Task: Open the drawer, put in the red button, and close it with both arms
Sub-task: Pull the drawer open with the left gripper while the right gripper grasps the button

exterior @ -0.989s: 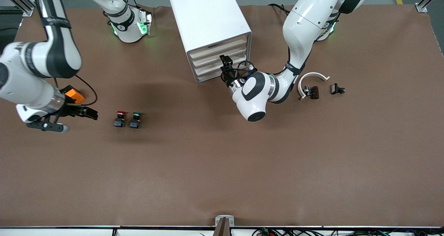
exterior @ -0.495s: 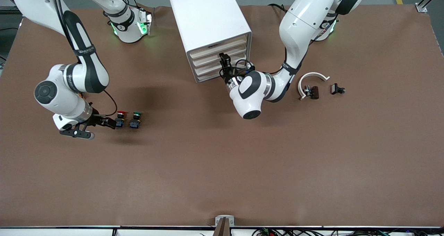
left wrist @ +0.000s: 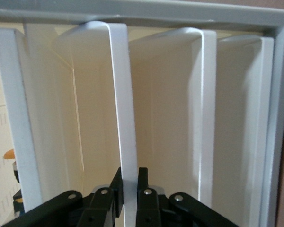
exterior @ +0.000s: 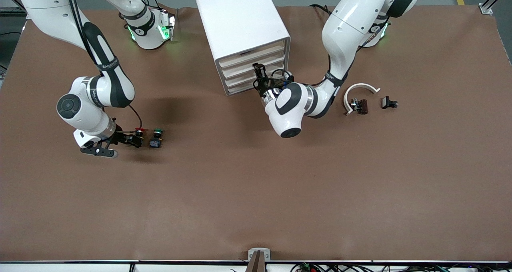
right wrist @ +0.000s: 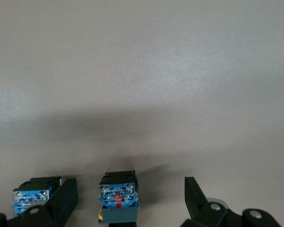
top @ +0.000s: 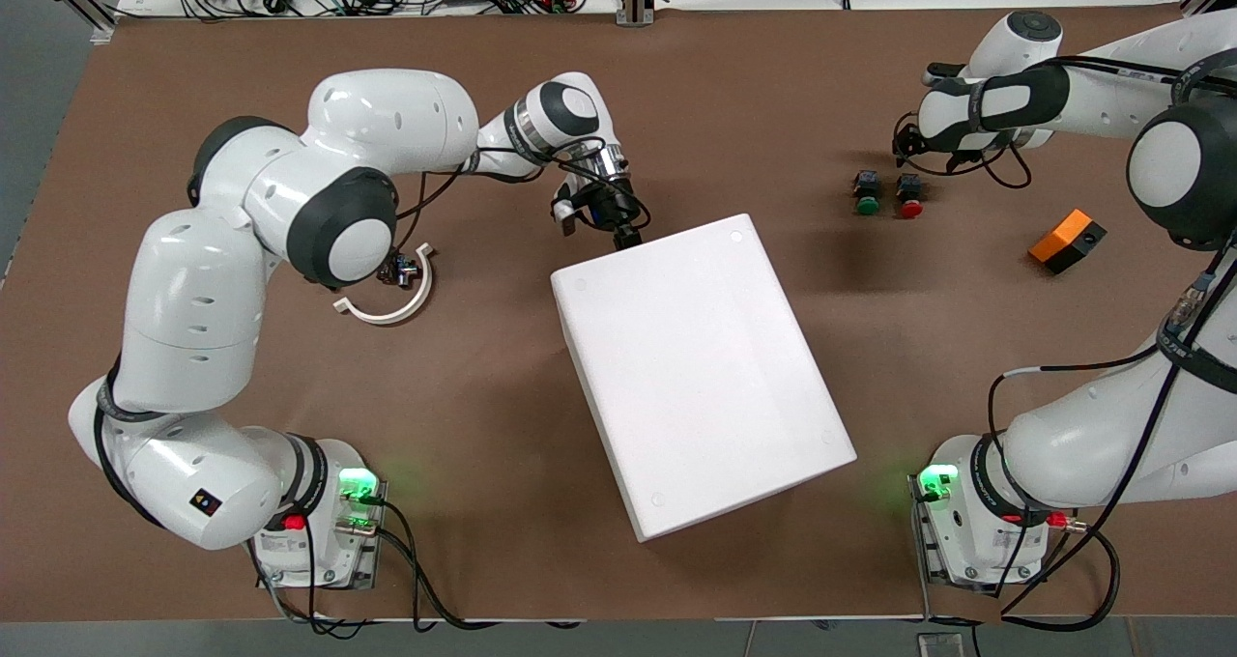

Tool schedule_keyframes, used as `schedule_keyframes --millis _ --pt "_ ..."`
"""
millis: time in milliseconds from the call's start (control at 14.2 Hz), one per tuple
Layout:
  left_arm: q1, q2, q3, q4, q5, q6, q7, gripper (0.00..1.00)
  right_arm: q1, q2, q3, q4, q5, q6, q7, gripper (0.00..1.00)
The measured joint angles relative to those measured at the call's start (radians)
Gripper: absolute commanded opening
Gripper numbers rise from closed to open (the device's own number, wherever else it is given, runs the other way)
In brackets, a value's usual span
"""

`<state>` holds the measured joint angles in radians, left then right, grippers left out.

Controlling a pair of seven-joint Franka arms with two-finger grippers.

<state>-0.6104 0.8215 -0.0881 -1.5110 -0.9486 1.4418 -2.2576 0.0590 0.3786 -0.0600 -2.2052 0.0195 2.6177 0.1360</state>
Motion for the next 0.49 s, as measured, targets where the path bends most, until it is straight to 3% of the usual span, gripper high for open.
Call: schedule_keyframes --millis 495 --pt "0.07 0.009 0.015 0.03 0.0 0.004 0.0 0.03 0.006 0.004 0.0 -0.017 0.0 0.0 0.0 1.0"
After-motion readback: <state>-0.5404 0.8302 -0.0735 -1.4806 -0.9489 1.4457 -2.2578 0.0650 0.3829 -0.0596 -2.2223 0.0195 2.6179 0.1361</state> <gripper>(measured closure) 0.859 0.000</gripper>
